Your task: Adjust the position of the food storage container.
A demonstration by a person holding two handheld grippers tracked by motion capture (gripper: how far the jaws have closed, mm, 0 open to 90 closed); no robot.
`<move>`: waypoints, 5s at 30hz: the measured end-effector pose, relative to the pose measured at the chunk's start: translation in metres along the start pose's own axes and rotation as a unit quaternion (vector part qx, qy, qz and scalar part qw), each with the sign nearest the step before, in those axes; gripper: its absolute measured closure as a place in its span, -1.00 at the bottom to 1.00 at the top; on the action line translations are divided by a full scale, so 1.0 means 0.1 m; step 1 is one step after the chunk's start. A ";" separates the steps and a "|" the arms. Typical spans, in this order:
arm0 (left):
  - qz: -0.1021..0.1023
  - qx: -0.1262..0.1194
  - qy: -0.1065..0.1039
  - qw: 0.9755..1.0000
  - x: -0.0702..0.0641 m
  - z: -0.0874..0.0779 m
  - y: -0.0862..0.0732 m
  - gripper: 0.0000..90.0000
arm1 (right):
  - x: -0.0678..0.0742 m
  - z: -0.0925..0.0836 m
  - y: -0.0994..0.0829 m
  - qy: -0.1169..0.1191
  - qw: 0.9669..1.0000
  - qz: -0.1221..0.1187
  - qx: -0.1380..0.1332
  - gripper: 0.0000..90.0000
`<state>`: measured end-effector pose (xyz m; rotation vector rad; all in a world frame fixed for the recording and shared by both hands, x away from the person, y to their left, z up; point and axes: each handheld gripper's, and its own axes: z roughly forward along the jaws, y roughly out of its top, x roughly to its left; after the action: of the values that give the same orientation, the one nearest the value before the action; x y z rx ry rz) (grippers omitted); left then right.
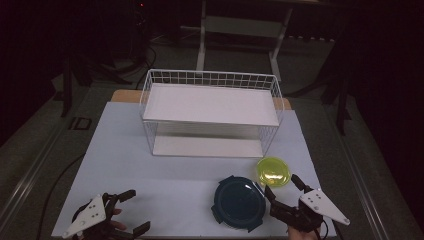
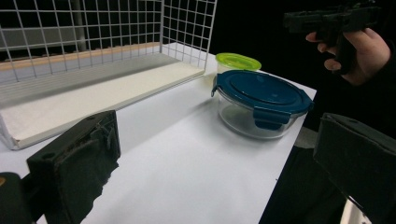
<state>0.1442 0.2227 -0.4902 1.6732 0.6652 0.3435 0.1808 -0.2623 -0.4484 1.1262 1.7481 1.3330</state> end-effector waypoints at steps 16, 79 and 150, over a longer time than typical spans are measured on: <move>0.003 0.003 -0.002 1.000 -0.01 0.01 -0.01 -0.99 | -0.01 -0.02 0.15 0.051 0.999 0.010 0.012 -0.76; 0.003 -0.008 -0.018 1.000 -0.01 0.02 0.00 -0.99 | 0.07 0.16 -0.39 0.222 0.955 -0.038 0.193 1.00; 0.007 -0.019 -0.034 0.999 -0.01 0.04 0.03 -0.99 | 0.53 0.97 -0.22 0.243 0.946 -0.016 0.214 1.00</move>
<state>0.1459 0.2186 -0.4877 1.6464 0.5945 0.3059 0.2390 -0.1780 -0.4948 1.0354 2.4974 1.3229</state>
